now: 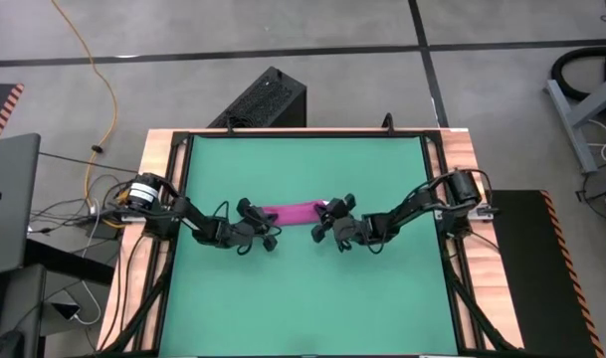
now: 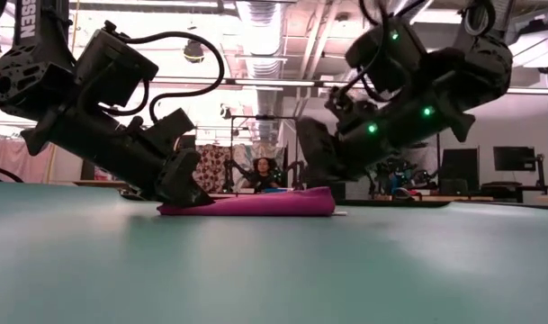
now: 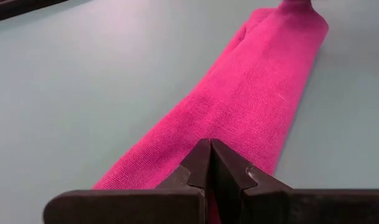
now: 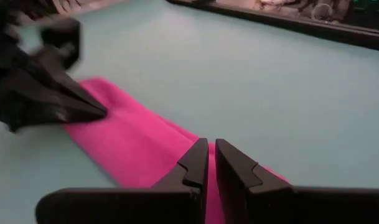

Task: Roll towel into tight, uniform cylinder
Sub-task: Roll the pink towel

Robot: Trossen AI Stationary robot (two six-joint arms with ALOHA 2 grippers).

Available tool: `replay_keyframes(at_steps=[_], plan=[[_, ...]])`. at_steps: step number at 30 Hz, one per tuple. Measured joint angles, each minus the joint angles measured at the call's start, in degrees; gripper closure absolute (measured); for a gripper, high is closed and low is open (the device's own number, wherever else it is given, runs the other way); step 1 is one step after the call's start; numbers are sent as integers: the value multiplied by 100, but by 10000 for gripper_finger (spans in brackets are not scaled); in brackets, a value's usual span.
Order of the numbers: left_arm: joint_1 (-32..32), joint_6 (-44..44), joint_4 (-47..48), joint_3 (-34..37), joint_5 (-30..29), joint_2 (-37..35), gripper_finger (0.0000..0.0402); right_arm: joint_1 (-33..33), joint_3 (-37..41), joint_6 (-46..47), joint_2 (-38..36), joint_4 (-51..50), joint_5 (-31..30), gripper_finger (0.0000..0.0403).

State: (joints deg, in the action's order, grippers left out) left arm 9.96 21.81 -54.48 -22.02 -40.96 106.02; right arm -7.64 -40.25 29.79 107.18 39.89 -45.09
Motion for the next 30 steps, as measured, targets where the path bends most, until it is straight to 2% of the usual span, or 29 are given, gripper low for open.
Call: replay_keyframes(at_steps=[6,14,15,17,19,24,27,30], plan=[[0,-73,0,0,16,0,400,171,-2,376,0,-923,-66,349],[0,-112,-98,0,230,0,400,256,-2,489,0,-1139,-31,349],[0,-112,-102,0,260,0,400,253,-2,500,0,-1181,-107,349],[0,-112,-116,0,356,0,400,218,1,580,0,-1272,-634,352],[0,-112,-118,0,398,0,400,190,3,311,-61,-1102,-993,359],[0,-111,-151,0,471,0,400,140,-81,-405,-103,-416,-1064,389],[1,-114,-182,0,475,0,400,56,-136,-382,-4,-391,-1060,396],[2,-111,-186,0,483,0,400,1,-137,57,231,-399,-1061,390]])
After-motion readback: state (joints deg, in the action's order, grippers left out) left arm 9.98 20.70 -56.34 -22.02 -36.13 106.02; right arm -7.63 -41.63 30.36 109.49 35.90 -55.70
